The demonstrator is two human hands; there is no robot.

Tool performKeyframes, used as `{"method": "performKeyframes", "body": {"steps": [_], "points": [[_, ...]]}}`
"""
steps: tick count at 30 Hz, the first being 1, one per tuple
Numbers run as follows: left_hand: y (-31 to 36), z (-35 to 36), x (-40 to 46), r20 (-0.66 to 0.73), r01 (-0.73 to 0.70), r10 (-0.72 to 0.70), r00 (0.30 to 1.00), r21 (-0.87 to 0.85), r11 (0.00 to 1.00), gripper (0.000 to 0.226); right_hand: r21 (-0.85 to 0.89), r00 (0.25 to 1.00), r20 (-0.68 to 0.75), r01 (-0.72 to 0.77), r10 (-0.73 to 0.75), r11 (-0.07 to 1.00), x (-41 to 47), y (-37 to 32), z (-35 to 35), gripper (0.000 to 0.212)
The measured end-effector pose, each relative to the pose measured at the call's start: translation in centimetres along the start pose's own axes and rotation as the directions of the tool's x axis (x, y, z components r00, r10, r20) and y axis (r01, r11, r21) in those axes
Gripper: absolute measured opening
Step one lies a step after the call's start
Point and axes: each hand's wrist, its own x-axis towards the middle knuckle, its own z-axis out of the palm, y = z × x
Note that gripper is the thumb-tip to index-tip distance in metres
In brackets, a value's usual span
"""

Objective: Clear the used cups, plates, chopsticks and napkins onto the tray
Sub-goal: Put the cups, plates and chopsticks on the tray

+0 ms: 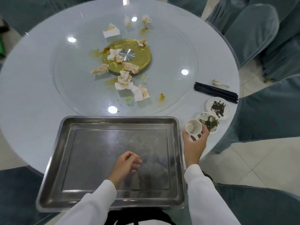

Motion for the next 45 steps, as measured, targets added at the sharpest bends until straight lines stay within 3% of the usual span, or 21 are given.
{"method": "performKeyframes", "body": {"steps": [7,18,25,28,30,33,36,39,42,45], "points": [[-1.1,-2.1,1.0,-0.003,-0.029,0.029,1.000,-0.005,1.000,0.017,-0.017,0.956,0.289,0.059,-0.052,0.998,-1.7,0.0,3.4,0.077],[-2.7,-4.3,0.7,0.010,-0.031,0.031,0.999,0.023,0.999,0.017,-0.078,0.935,0.350,0.095,-0.062,0.992,-2.5,0.8,6.5,0.074],[-1.7,-3.2,1.0,0.036,-0.042,0.041,0.999,0.032,0.999,0.017,-0.057,0.906,0.415,0.114,-0.080,0.992,-2.0,0.7,6.0,0.087],[-0.9,-2.6,1.3,0.054,-0.044,0.042,0.998,0.038,0.998,0.017,-0.088,0.914,0.406,0.047,-0.008,0.995,-1.5,0.8,4.7,0.090],[-0.2,-1.9,1.7,0.043,-0.032,0.031,0.999,0.021,0.999,0.016,-0.109,0.931,0.364,0.003,0.037,0.994,-0.9,0.9,3.5,0.082],[0.8,-0.8,2.1,0.022,-0.002,0.002,1.000,-0.019,1.000,0.016,-0.104,0.969,0.225,-0.078,0.100,0.991,0.3,1.3,1.5,0.046],[1.4,0.0,2.2,0.030,-0.001,0.002,1.000,-0.022,1.000,0.016,0.022,0.953,0.084,-0.293,0.290,0.956,2.0,2.2,-0.6,0.019],[1.6,0.5,2.3,0.033,0.002,-0.001,0.999,-0.018,1.000,0.016,0.226,0.875,0.035,-0.477,0.482,0.849,3.7,3.1,-2.6,0.019],[1.3,0.7,2.7,0.037,0.007,-0.008,0.999,0.008,1.000,0.016,0.282,0.815,0.053,-0.567,0.578,0.774,5.1,3.9,-3.8,0.018],[0.9,0.6,3.1,0.039,0.018,-0.019,0.999,0.044,0.999,0.016,0.340,0.766,0.104,-0.626,0.634,0.701,6.6,4.3,-4.2,0.034]]}}
